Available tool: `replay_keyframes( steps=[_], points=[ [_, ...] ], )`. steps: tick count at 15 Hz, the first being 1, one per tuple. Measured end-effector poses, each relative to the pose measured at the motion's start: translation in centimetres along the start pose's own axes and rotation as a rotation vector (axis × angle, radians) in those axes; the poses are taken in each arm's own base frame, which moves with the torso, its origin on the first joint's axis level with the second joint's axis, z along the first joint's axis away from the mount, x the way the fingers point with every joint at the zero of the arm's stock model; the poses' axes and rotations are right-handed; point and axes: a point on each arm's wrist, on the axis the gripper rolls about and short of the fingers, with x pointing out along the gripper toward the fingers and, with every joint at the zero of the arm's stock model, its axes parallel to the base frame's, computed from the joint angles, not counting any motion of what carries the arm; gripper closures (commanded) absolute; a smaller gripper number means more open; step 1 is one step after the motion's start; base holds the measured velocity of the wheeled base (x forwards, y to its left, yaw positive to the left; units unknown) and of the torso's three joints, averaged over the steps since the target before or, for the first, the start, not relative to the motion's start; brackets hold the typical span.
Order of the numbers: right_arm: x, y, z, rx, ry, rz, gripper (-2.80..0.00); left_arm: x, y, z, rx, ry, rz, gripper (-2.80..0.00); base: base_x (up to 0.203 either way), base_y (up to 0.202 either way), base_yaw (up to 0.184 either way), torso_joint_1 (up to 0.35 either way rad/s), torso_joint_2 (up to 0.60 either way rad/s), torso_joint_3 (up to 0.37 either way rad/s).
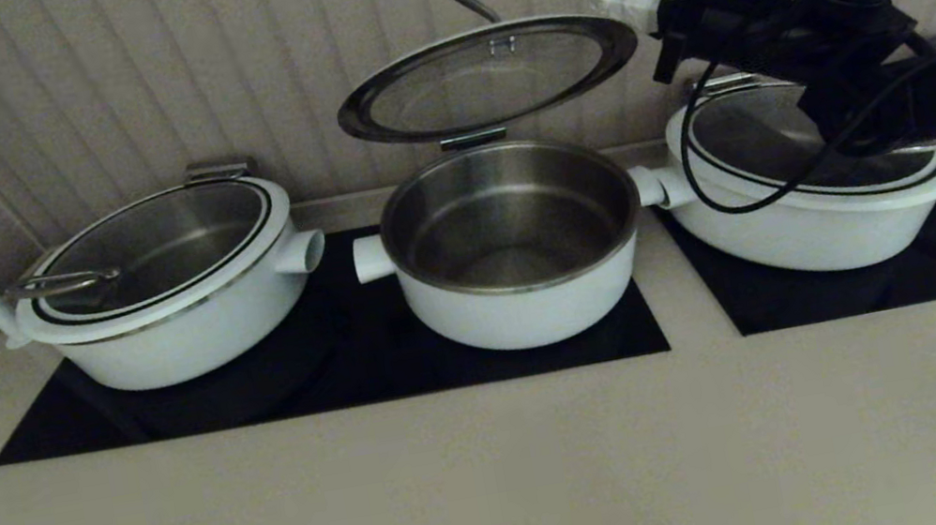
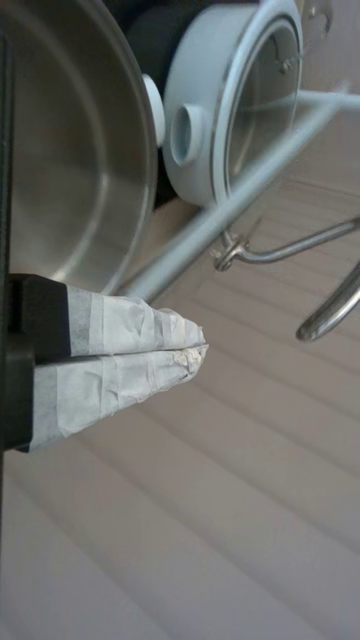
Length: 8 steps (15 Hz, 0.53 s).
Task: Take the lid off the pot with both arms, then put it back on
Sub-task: Close the pot lid
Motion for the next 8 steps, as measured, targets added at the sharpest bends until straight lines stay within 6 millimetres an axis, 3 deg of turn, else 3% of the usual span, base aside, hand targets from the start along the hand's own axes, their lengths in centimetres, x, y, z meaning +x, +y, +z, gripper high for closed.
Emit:
replay_keyframes(
  steps=[8],
  points=[
    [-0.3, 2.5, -0.2, 0.070, 0.041, 0.060, 0.00, 0.0, 0.0, 0.0, -0.001, 0.000, 0.000, 0.00, 0.000, 0.000, 0.000, 0.000, 0.00, 0.000]
  ],
)
